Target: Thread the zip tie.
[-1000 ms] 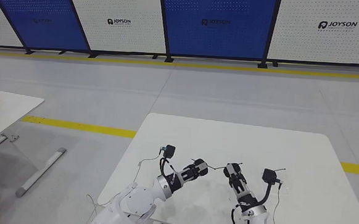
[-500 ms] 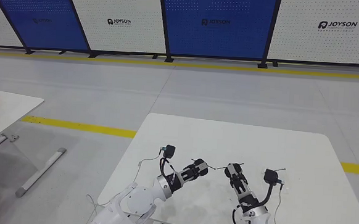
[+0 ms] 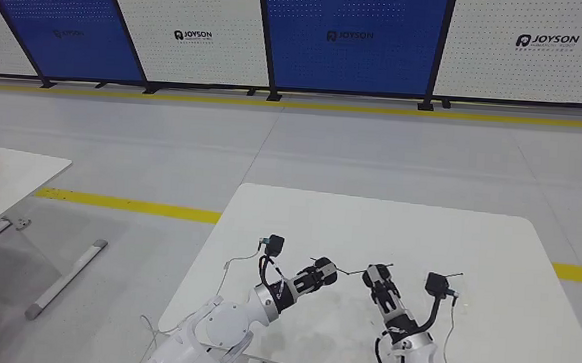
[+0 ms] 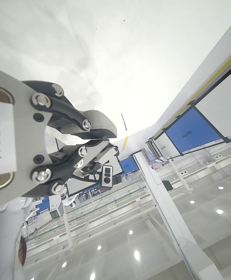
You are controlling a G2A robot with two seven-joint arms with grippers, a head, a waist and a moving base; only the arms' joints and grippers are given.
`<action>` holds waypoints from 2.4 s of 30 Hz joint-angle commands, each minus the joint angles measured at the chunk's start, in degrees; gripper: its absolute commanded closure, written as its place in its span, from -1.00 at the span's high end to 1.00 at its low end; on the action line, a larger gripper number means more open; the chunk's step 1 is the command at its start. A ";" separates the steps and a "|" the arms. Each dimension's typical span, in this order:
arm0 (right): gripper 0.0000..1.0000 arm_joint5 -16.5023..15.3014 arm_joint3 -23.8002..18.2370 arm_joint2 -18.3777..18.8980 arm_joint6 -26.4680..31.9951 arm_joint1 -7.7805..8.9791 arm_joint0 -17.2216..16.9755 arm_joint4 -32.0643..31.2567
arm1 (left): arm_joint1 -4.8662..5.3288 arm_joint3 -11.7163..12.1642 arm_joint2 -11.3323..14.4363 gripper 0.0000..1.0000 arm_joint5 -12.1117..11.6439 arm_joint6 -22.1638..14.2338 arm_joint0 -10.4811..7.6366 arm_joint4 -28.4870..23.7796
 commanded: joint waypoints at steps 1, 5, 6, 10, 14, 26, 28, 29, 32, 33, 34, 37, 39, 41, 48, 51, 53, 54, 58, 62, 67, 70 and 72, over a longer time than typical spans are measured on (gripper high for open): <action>-1.00 0.30 0.10 -0.19 0.19 -0.10 0.08 -0.25 | 0.00 0.00 0.00 -1.00 0.00 0.00 0.00 0.00; -1.00 0.44 0.36 -0.50 0.28 -0.33 0.29 -0.46 | 0.00 0.00 0.00 -1.00 0.00 0.00 0.00 0.00; -1.00 0.41 0.42 -0.52 0.30 -0.38 0.32 -0.46 | 0.00 0.00 0.00 -1.00 0.00 0.00 0.00 0.00; -1.00 0.29 0.73 -0.64 0.36 -0.60 0.56 -0.46 | 0.00 0.00 0.00 -1.00 0.00 0.00 0.00 0.00; -1.00 0.30 1.06 -0.74 0.41 -0.83 0.64 0.03 | 0.00 0.00 0.00 -1.00 0.00 0.00 0.00 0.00; -1.00 0.52 1.25 -0.74 0.83 -0.86 0.69 0.17 | 0.00 0.00 0.00 -1.00 0.00 0.00 0.00 0.00; -1.00 0.52 1.25 -0.74 0.83 -0.86 0.69 0.17 | 0.00 0.00 0.00 -1.00 0.00 0.00 0.00 0.00; -1.00 0.52 1.25 -0.74 0.83 -0.86 0.69 0.17 | 0.00 0.00 0.00 -1.00 0.00 0.00 0.00 0.00; -1.00 0.54 1.25 -0.66 0.84 -0.90 0.64 0.18 | -0.22 -0.54 0.76 -1.00 0.53 0.34 -0.11 -1.68; -1.00 0.39 1.22 -0.66 0.90 -0.94 0.67 0.36 | -0.30 -0.70 0.98 -1.00 0.25 0.10 -0.15 -2.93; -1.00 -0.19 1.22 -0.65 0.84 -1.02 0.77 0.77 | -0.38 -0.78 1.17 -1.00 -0.23 -0.49 -0.21 -4.69; -1.00 -1.49 1.63 -0.79 1.10 -1.20 1.00 1.73 | -0.43 -0.71 1.28 -1.00 -1.18 -2.20 -0.32 -7.64; -1.00 -2.01 2.19 -1.08 1.61 -1.37 1.40 2.36 | -0.38 -0.56 1.16 -1.00 -1.45 -3.27 -0.36 -8.55; -1.00 -2.29 2.90 -1.49 1.82 -1.57 1.90 2.68 | -0.32 -0.52 0.99 -1.00 -1.47 -3.43 -0.37 -8.39; -1.00 -6.12 3.40 -0.13 1.04 -1.76 1.15 6.00 | -0.26 -0.31 0.46 -1.00 -1.25 -1.55 -0.04 -7.66; -1.00 -6.46 2.81 0.85 0.49 -1.67 0.22 6.03 | -0.33 -0.27 0.53 -1.00 -0.55 -1.01 -0.18 -8.09; -1.00 -6.19 2.35 1.30 0.43 -1.62 -0.23 5.77 | -0.34 -0.22 0.60 -1.00 -0.48 -1.03 -0.26 -8.15; -1.00 -5.92 2.14 1.50 0.42 -1.60 -0.41 5.57 | -0.34 -0.17 0.61 -1.00 -0.49 -1.08 -0.30 -8.14; -1.00 -5.00 1.35 1.95 0.28 -1.61 -1.00 4.71 | -0.31 0.02 0.66 -1.00 -0.74 -1.54 -0.46 -7.89; -1.00 -3.47 1.05 1.87 -1.12 -1.77 -1.09 2.99 | -0.22 0.10 0.67 -1.00 -0.18 -1.15 -0.39 -5.92; -1.00 -2.02 1.49 1.14 -1.78 -2.13 -0.55 2.08 | -0.22 -0.15 1.04 -0.96 0.29 -0.32 -0.19 -4.24; -1.00 -1.31 1.79 0.76 -1.90 -2.33 -0.16 1.67 | -0.20 -0.33 1.17 -0.82 0.45 -0.42 -0.10 -3.90; -1.00 -1.11 1.89 0.68 -1.94 -2.44 -0.05 1.57 | -0.18 -0.44 1.17 -0.86 0.49 -0.49 -0.09 -3.66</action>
